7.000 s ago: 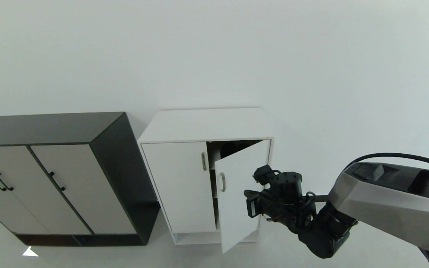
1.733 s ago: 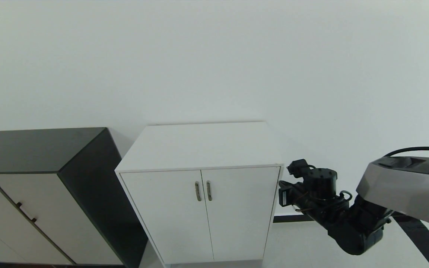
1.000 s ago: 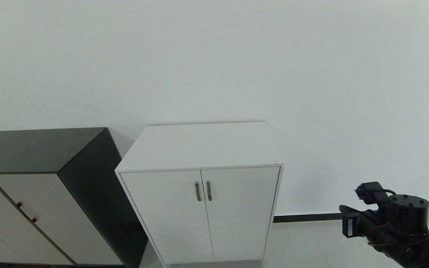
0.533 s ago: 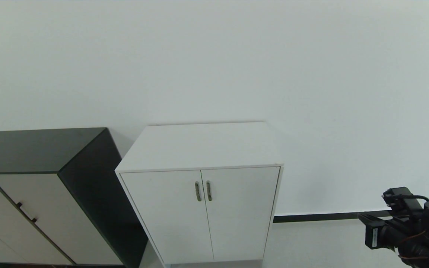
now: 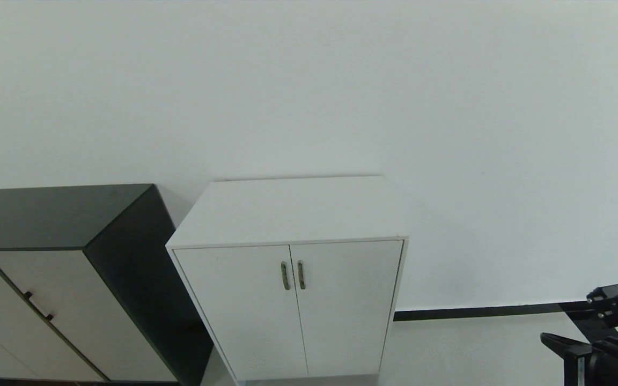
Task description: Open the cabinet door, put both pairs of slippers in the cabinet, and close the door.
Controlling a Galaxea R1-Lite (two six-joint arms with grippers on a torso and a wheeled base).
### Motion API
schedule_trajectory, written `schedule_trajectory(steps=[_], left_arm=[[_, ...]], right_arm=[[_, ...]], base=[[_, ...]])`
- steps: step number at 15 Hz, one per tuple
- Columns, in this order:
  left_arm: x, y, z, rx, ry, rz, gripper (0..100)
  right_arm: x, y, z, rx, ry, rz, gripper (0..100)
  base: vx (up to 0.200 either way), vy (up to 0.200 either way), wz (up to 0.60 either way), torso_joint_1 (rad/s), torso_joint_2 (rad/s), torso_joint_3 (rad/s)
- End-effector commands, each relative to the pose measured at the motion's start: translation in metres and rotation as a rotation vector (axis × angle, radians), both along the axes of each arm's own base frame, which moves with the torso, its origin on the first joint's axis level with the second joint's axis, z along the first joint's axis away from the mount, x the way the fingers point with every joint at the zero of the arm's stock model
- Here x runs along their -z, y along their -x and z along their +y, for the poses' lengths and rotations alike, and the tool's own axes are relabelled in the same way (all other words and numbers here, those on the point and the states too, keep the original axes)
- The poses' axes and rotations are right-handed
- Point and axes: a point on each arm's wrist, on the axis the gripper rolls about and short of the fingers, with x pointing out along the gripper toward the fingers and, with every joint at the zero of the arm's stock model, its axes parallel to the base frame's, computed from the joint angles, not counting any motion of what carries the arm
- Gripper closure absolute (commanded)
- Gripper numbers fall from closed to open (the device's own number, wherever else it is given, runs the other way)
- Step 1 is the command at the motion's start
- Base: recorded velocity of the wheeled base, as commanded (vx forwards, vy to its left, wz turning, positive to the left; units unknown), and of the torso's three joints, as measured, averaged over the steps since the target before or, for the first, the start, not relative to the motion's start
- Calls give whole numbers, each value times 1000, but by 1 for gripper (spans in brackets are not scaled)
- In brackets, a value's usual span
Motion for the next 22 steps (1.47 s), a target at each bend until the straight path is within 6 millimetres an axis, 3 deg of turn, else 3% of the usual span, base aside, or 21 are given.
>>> schedule_trajectory(steps=[1, 5, 10, 14, 22], left_arm=[[0, 0, 0, 0, 1, 1, 100], [0, 0, 0, 0, 1, 1, 100], [0, 0, 0, 0, 1, 1, 100], [0, 0, 0, 0, 1, 1, 100], [0, 0, 0, -2, 2, 1, 100]], right_arm=[[-22, 42, -6, -19, -30, -81, 100], [-21, 96, -15, 5, -52, -114, 100], [-2, 139, -21, 2, -44, -122, 100], [5, 153, -25, 69, 38, -202, 100], [5, 173, -25, 183, 26, -475, 100]], base=[[0, 0, 0, 0, 0, 0], [0, 0, 0, 0, 0, 0], [0, 0, 0, 0, 0, 0], [0, 0, 0, 0, 0, 0], [0, 0, 0, 0, 0, 0]])
